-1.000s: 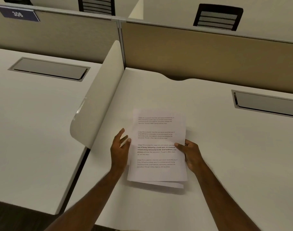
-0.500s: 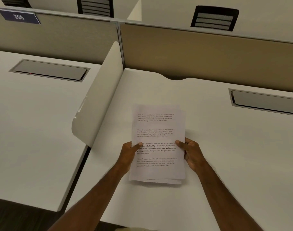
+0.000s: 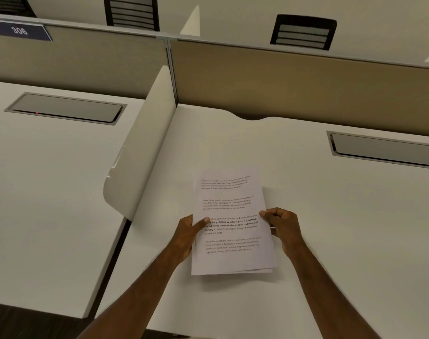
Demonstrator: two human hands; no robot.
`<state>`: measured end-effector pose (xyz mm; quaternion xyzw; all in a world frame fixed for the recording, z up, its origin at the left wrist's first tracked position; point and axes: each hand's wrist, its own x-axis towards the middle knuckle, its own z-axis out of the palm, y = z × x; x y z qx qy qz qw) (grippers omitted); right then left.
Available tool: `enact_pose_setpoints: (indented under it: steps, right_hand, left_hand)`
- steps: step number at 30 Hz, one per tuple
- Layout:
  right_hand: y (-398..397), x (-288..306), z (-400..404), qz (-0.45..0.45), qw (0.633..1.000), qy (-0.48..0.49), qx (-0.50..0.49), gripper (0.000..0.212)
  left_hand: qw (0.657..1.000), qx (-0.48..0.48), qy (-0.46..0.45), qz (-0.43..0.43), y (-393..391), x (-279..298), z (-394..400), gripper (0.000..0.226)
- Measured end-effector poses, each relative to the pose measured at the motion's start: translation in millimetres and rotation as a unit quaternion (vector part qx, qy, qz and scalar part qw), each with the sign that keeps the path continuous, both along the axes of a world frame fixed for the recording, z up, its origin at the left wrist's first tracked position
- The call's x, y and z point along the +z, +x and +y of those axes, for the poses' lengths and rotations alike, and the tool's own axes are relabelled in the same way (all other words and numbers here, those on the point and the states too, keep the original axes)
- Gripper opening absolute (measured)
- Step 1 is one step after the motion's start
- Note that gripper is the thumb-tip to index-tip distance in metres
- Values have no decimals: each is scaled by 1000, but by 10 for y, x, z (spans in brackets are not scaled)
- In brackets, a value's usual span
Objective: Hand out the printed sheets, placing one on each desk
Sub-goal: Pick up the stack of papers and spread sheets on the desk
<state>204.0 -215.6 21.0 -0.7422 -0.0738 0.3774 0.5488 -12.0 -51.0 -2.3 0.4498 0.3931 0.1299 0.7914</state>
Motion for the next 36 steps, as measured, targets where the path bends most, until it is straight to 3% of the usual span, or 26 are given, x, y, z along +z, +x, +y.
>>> enact_pose_setpoints:
  steps: [7,10,14,17,22,25,28,36]
  right_hand:
    - [-85,-56,-2,-37,998,-43,-5,10]
    - [-113,-133,48,-112,988,-107,-4,13]
    - [-100,-127,173,-184,961,-204,13,17]
    - [-121,-104,295,-198,949,-239,54,26]
    - [-92,-77,451,-130,964,-229,41,45]
    - [-16,-63,492,-58,979,-196,23,21]
    - [15,-52,499,7,989,-146,16,15]
    - [-43,10,384,-91,989,-106,50,10]
  left_hand:
    - [993,-1,86,83,-18,-60,66,20]
    - [982,-12,138,131,18,-98,85,16]
    - [932,10,254,258,82,-101,107,30]
    - [901,28,311,302,109,-50,110,36]
    - [900,23,311,306,172,-27,116,39]
    - [897,18,312,311,177,-42,148,40]
    - [901,20,308,305,165,-67,165,37]
    - [928,19,284,239,44,-135,230,35]
